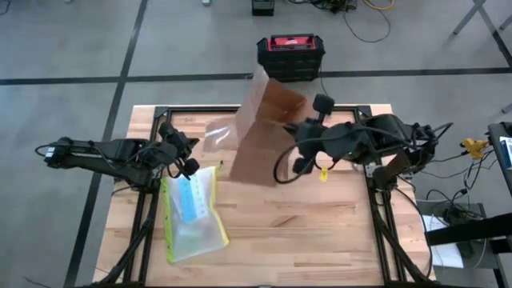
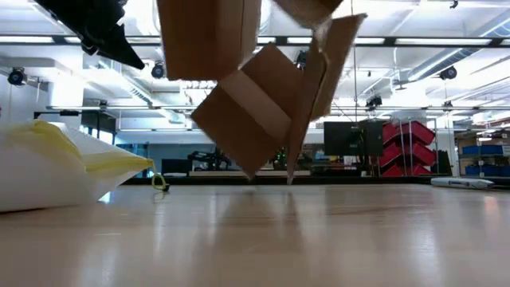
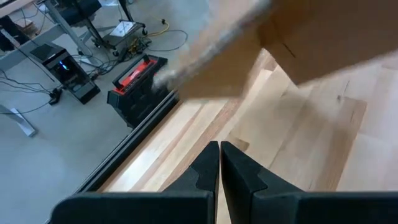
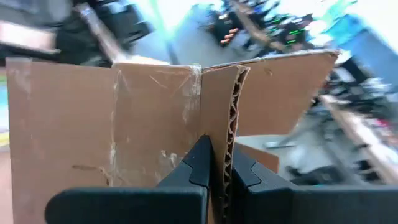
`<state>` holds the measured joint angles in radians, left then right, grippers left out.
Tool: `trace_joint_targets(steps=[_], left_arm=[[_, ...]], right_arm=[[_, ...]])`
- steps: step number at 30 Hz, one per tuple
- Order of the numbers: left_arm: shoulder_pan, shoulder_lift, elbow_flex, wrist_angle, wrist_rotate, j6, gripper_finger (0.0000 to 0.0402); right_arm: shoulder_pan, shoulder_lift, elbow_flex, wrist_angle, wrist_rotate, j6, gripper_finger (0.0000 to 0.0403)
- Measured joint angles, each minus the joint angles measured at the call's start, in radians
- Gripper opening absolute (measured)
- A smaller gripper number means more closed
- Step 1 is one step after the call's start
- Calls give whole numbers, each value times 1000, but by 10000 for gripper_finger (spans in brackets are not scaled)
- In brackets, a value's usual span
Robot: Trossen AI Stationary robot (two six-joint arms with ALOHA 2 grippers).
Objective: Unpack boxes
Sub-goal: Break down the brown box using the gray cutter
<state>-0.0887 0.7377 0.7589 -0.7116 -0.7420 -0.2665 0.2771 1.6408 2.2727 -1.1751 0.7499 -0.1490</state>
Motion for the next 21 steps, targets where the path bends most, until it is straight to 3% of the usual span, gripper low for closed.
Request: trace_joint_targets(steps=[6, 13, 21], left_arm=[[0, 3, 0, 0, 0, 0, 0], [0, 9, 0, 0, 0, 0, 0], [0, 39, -2, 1, 0, -5, 0]], right_arm=[[15, -1, -37, -124, -42, 220, 0], [19, -1, -70, -403, -42, 525, 0], [17, -54, -229, -397, -85, 630, 0]])
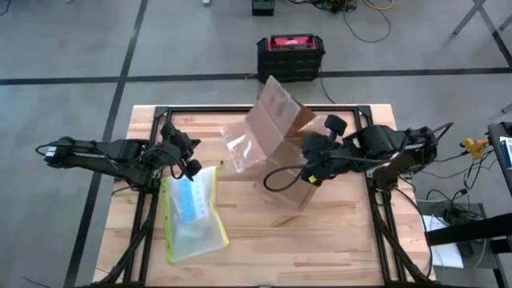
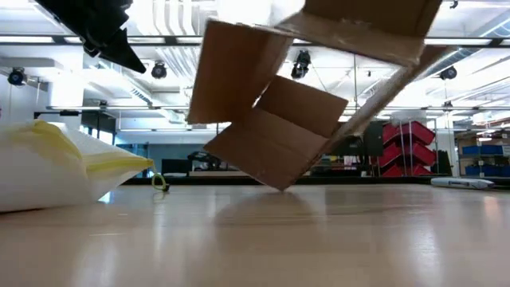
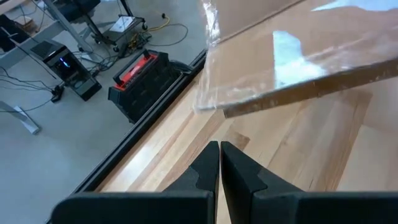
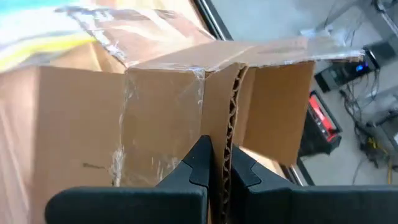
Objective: Unpack boxes
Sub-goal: Break down the brown box using the gray cutter
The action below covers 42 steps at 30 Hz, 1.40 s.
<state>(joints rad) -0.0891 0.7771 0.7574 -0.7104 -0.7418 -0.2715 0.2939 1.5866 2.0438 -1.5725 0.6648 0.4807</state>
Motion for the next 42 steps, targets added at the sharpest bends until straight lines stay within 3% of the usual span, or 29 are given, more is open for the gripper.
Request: trace_joint_targets(steps=[8, 17, 26, 33, 36, 42], left_arm=[[0, 37, -1, 20, 43, 0, 0], [0, 43, -1, 181, 353, 110, 0], [0, 75, -1, 206, 365, 107, 0], [0, 137, -1, 227, 365, 115, 0], [0, 143, -1, 280, 392, 132, 0], [0, 95, -1, 370, 478, 200, 0]], right_arm=[[3, -3, -183, 29, -58, 72, 0], [1, -1, -501, 245, -140, 33, 0], [-52, -1, -736, 292, -148, 37, 0], [-118, -1, -843, 504, -143, -97, 0], [-157, -1, -851, 552, -198, -134, 8], [-198, -7, -834, 563, -261, -206, 77]])
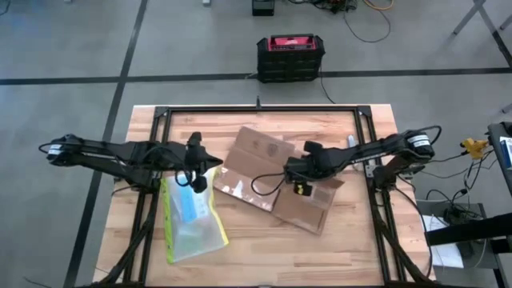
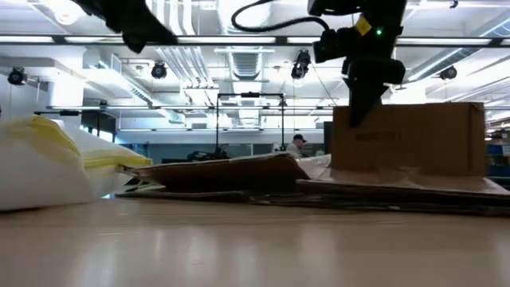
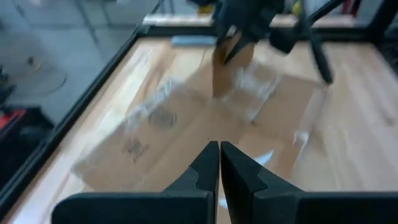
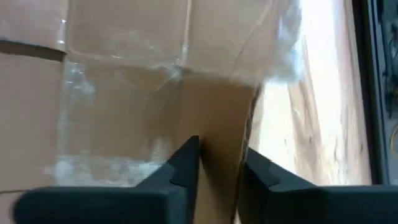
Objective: Unpack boxes
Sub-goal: Break down the brown box using the gray cutter, then return to Home Position
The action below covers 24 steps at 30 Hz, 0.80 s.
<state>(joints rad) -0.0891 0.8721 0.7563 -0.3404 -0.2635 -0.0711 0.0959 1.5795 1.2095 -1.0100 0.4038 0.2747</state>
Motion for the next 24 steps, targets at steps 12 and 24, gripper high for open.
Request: trace_joint_targets(steps=[12, 24], left_arm=[[10, -174, -213, 266, 150, 52, 0], [125, -480, -426, 315, 140, 20, 0]], right_arm=[[-60, -75, -26, 8, 16, -131, 194], [-85, -524, -361, 318, -72, -106, 197]])
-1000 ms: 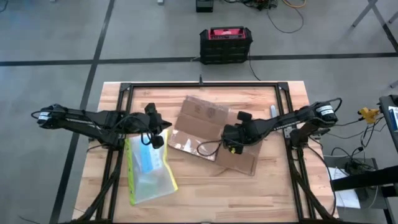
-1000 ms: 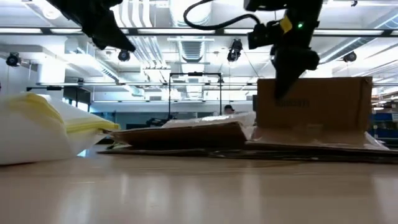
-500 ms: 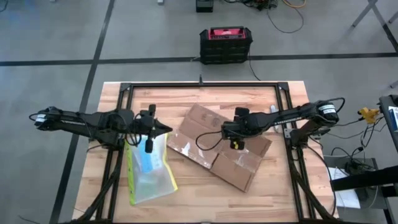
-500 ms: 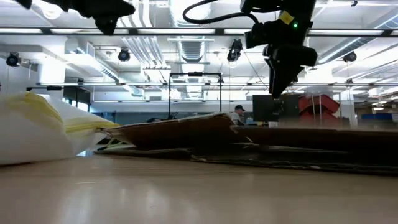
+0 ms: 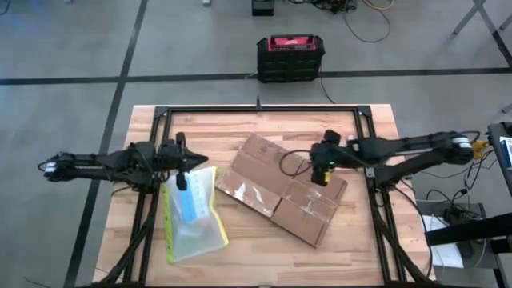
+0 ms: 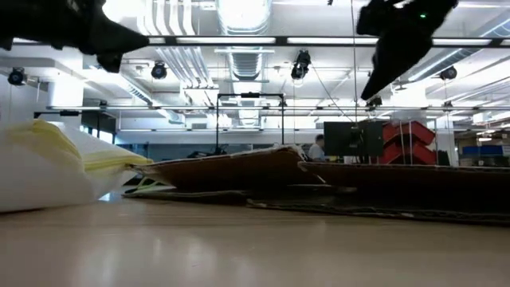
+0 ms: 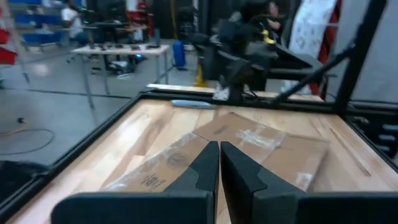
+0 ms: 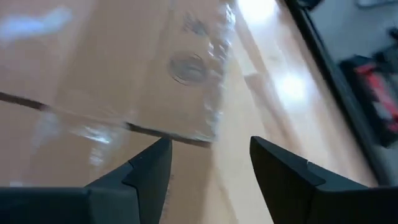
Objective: Unpack boxes
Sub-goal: Return to Home Position
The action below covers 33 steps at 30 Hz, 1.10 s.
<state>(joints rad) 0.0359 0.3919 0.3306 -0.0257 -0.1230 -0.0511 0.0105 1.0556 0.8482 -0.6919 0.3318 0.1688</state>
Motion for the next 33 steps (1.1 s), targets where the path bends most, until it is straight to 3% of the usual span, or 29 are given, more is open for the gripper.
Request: trace_joint_targets(steps=[6, 11, 19, 27, 33], left_arm=[[71, -95, -136, 10, -1, -48, 0], [87, -144, -253, 192, 0, -90, 0], [86, -249, -322, 165, 1, -125, 0], [86, -393, -322, 116, 3, -109, 0], [85, -392, -322, 88, 11, -117, 0]], right_arm=[[0, -206, -262, 397, -196, 15, 172], [0, -284, -411, 670, -276, -10, 151], [0, -319, -480, 788, -391, -69, 100], [-2, -404, -618, 967, -446, -166, 12], [-2, -546, -749, 1012, -537, -136, 8]])
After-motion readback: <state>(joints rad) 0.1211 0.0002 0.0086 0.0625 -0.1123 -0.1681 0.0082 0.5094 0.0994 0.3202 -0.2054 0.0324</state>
